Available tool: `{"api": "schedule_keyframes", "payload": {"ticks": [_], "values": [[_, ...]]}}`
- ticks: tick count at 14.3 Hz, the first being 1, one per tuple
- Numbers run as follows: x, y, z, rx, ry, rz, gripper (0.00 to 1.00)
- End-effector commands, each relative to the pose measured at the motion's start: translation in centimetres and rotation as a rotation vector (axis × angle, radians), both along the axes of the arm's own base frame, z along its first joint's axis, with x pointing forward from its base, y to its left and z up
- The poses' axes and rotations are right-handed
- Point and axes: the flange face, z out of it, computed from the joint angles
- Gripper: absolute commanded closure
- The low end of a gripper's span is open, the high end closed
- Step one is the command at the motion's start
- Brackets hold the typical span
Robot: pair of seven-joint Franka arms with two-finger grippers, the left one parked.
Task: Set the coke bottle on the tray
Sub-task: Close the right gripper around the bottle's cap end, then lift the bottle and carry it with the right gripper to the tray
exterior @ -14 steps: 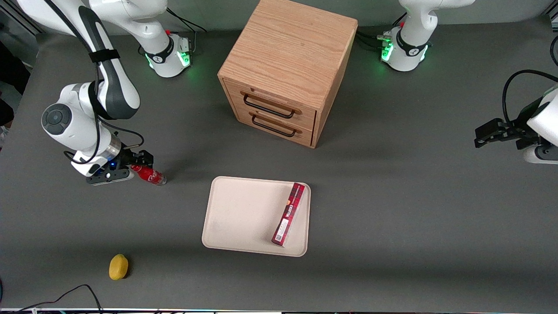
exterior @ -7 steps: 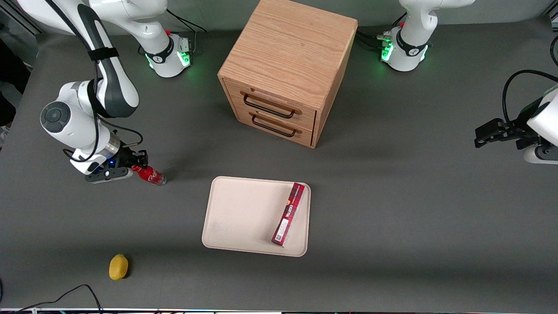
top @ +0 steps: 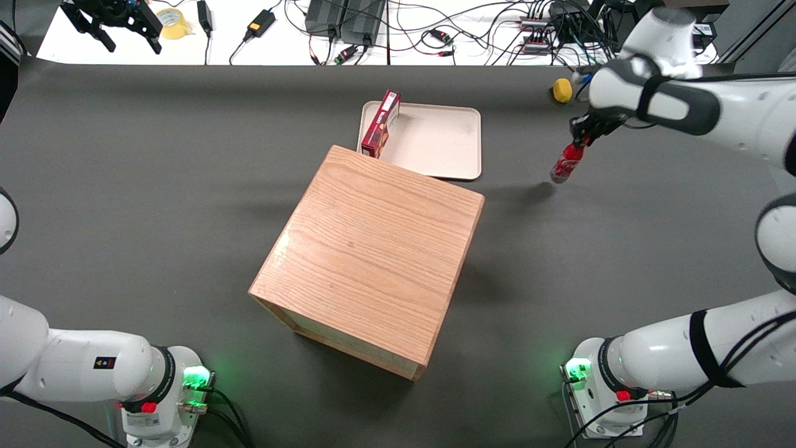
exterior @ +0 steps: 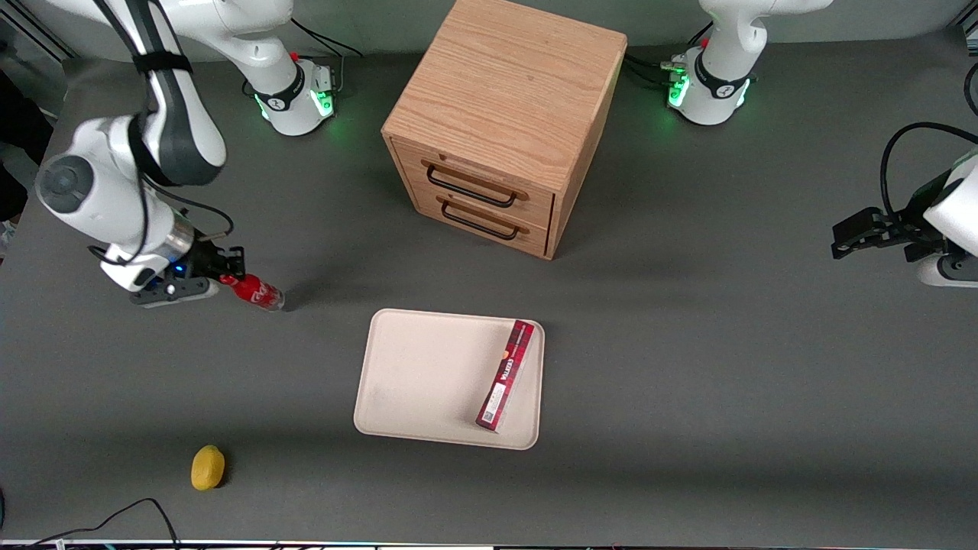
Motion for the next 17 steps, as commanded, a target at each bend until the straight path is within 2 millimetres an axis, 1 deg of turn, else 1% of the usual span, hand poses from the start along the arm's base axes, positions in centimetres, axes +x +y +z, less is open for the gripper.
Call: {"api": "schedule_keyframes", "payload": {"ticks": [1,2,3,4,5,6,7,8,9,10,11,12,13,14,15,17], "values": [[-0.1,-0.5,10.8,-0.024,0.027,0.002,1.00],[0.2,-0.6,14.3,-0.038,0.048,0.000,1.00],[0.6,-0.4,17.3,-0.043,0.055,-0.006,1.00],[1.2,-0.2,20.0,-0.045,0.057,-0.010,1.00],[1.8,-0.1,22.3,-0.050,0.079,-0.013,1.00],[2.6,0.1,23.4,-0.058,0.102,-0.015,1.00],[3.7,0.4,23.5,-0.065,0.121,-0.017,1.00],[4.8,0.8,22.9,-0.071,0.129,-0.040,1.00],[5.9,1.5,21.5,-0.078,0.146,-0.083,1.00],[7.2,4.4,19.7,-0.087,0.155,-0.090,1.00],[9.1,7.6,17.7,-0.102,0.150,-0.120,1.00],[11.0,10.7,15.6,-0.113,0.128,-0.176,1.00],[12.4,14.4,13.6,-0.119,0.095,-0.223,1.00],[13.7,17.5,11.5,-0.111,0.057,-0.267,1.00],[14.9,19.4,9.0,-0.099,0.027,-0.306,1.00],[16.4,22.6,6.1,-0.039,-0.041,-0.353,1.00]]}}
